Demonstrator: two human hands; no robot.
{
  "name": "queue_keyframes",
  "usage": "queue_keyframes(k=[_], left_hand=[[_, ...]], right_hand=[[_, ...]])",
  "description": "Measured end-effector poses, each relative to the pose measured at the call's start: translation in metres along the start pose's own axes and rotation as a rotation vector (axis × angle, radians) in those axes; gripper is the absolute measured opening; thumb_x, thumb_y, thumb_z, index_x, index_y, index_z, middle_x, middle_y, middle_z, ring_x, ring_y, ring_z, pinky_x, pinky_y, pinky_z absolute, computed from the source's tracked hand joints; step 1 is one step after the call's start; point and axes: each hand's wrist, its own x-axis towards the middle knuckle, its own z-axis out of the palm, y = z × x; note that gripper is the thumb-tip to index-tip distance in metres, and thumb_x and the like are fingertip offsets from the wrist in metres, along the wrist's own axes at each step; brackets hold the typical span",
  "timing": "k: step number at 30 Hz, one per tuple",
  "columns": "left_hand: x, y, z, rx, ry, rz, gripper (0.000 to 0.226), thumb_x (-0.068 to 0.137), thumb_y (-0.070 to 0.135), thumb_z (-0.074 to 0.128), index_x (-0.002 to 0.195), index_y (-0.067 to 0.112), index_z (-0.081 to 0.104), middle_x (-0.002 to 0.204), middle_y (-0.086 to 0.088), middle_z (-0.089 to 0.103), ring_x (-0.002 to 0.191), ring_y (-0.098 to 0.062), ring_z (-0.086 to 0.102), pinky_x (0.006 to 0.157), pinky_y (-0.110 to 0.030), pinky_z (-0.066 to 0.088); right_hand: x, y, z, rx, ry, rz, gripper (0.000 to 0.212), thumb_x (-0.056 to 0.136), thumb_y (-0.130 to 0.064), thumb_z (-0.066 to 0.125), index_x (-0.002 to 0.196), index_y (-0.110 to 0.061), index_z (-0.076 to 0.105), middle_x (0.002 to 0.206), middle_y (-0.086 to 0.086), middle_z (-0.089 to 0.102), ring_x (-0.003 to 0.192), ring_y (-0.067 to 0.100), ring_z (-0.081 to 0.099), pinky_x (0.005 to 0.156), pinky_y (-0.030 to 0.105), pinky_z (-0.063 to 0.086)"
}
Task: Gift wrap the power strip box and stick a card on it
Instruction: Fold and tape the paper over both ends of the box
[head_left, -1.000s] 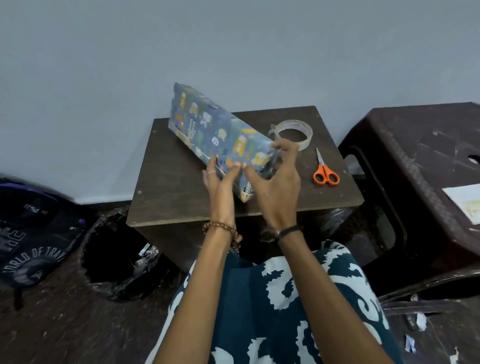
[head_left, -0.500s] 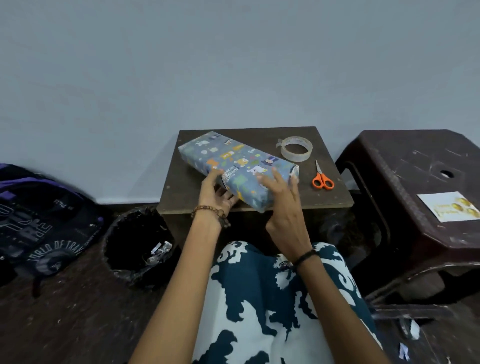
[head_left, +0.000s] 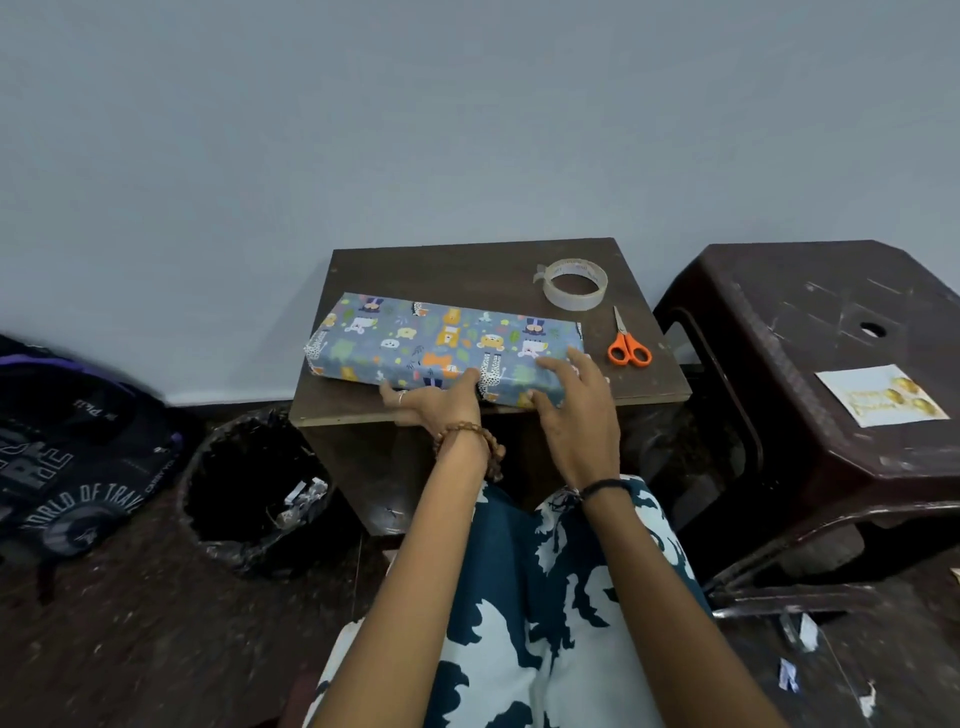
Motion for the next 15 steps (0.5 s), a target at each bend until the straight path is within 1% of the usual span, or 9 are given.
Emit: queue_keyframes(k=[2,4,5,7,9,11,12,13,15], left_hand=[[-0.004,-0.004,0.0,0.241,0.041,0.217,0.102,0.068,-0.003,0.075,0.145,0.014,0.01,0.143,-0.014,0.014,0.126,-0.028,0.038,0.095,-0.033,0.046],[-0.002,-0.008,-0.002,0.42,0.035,0.342,0.105,0.067,0.005,0.08,0.146,0.015,0.011,0.146,-0.012,0.008,0.13,-0.03,0.031,0.102,-0.038,0.041],[-0.001,-0.009,-0.003,0.432,0.022,0.339,0.105,0.069,0.01,0.08,0.146,0.016,0.01,0.148,-0.011,0.005,0.131,-0.028,0.029,0.102,-0.035,0.04],[0.001,-0.004,-0.004,0.338,0.008,0.272,0.101,0.074,0.015,0.076,0.148,0.016,0.006,0.152,-0.009,-0.002,0.125,-0.022,0.035,0.092,-0.019,0.04],[0.003,0.003,-0.006,0.238,0.038,0.222,0.1,0.078,0.014,0.073,0.148,0.016,0.001,0.152,-0.01,0.0,0.125,-0.021,0.039,0.084,-0.013,0.036],[0.003,0.009,-0.005,0.154,0.053,0.148,0.099,0.08,0.011,0.071,0.148,0.014,-0.001,0.151,-0.013,0.012,0.128,-0.023,0.04,0.086,-0.018,0.035],[0.003,0.011,-0.002,0.134,0.057,0.109,0.098,0.081,0.01,0.07,0.148,0.011,-0.001,0.15,-0.015,0.017,0.13,-0.024,0.039,0.088,-0.02,0.036],[0.002,0.012,0.001,0.133,0.054,0.078,0.096,0.081,0.009,0.069,0.148,0.008,0.0,0.15,-0.015,0.021,0.132,-0.025,0.038,0.093,-0.023,0.036],[-0.003,0.013,0.007,0.216,0.034,0.047,0.095,0.08,0.012,0.071,0.148,0.006,0.004,0.147,-0.016,0.025,0.132,-0.029,0.037,0.099,-0.03,0.035]], right_hand=[[0.002,0.003,0.005,-0.1,0.054,-0.001,0.037,0.086,-0.011,0.061,0.123,-0.012,0.057,0.139,0.013,0.044,0.135,0.03,0.035,0.109,0.051,0.029],[0.006,0.006,0.01,-0.149,0.113,-0.019,0.036,0.085,-0.009,0.061,0.12,-0.009,0.058,0.135,0.016,0.047,0.132,0.033,0.039,0.107,0.054,0.032],[0.009,0.007,0.012,-0.126,0.13,-0.016,0.034,0.084,-0.01,0.061,0.118,-0.009,0.059,0.136,0.017,0.047,0.132,0.033,0.039,0.106,0.053,0.033],[0.012,0.006,0.012,0.018,0.118,0.041,0.03,0.086,-0.021,0.062,0.115,-0.013,0.06,0.14,0.015,0.041,0.135,0.028,0.033,0.108,0.045,0.034],[0.012,0.006,0.01,0.168,0.104,0.103,0.028,0.087,-0.031,0.062,0.111,-0.016,0.058,0.138,0.008,0.039,0.13,0.017,0.036,0.096,0.033,0.041],[0.01,0.005,0.008,0.233,0.138,0.126,0.028,0.087,-0.034,0.063,0.106,-0.016,0.055,0.122,0.002,0.046,0.104,0.007,0.047,0.077,0.026,0.043],[0.008,0.004,0.006,0.272,0.156,0.137,0.028,0.086,-0.035,0.064,0.103,-0.016,0.053,0.111,0.0,0.05,0.091,0.006,0.049,0.072,0.025,0.042],[0.006,0.002,0.005,0.325,0.158,0.147,0.028,0.086,-0.035,0.064,0.101,-0.017,0.051,0.1,0.0,0.054,0.082,0.008,0.052,0.07,0.023,0.042],[0.001,0.0,0.006,0.417,0.112,0.158,0.029,0.086,-0.035,0.064,0.104,-0.019,0.049,0.082,0.001,0.059,0.075,0.013,0.058,0.069,0.024,0.043]])
